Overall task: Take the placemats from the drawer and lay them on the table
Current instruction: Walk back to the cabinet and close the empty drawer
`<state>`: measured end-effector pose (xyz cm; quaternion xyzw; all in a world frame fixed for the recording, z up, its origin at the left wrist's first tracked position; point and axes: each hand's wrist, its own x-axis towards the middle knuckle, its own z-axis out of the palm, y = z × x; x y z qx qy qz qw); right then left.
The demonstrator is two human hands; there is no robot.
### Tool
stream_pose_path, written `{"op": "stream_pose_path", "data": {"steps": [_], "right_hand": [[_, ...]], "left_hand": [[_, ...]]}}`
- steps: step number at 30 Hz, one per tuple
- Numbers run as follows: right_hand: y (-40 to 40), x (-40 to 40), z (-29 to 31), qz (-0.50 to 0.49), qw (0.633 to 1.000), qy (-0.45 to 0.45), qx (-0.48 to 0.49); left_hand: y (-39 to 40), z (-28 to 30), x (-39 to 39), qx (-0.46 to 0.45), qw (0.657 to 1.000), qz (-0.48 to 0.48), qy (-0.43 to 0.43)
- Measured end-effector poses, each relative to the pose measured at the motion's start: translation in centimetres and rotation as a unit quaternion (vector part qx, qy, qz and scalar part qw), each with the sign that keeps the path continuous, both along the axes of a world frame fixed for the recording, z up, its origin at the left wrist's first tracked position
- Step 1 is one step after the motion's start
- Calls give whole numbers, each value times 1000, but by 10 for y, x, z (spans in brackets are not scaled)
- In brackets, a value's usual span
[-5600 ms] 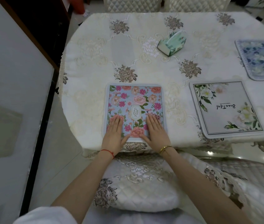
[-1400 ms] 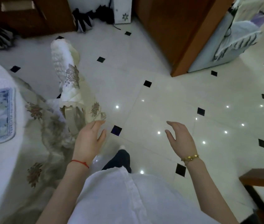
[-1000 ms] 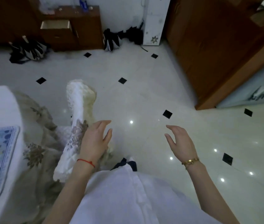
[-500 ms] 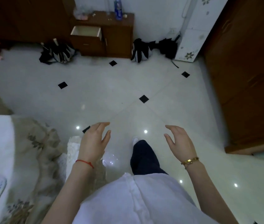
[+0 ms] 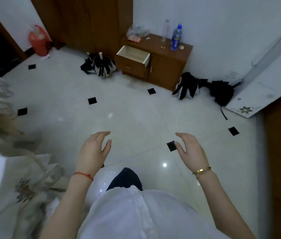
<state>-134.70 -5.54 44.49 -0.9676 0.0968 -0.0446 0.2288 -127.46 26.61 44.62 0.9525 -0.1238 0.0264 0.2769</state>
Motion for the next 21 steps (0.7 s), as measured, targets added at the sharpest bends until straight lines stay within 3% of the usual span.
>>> {"op": "stream_pose_path", "data": {"steps": [8,16,21], "right_hand": [[-25,179,-43,44,999,18,0],[-29,435,-24,60,998,-25,6],[-24,543,-21,48,999,-21,13]], "left_hand": [[-17,-36,170,13,999,23,25],[-13,-10,402,22,999,46,-14],[-20,3,521,41,999,29,-3]]}}
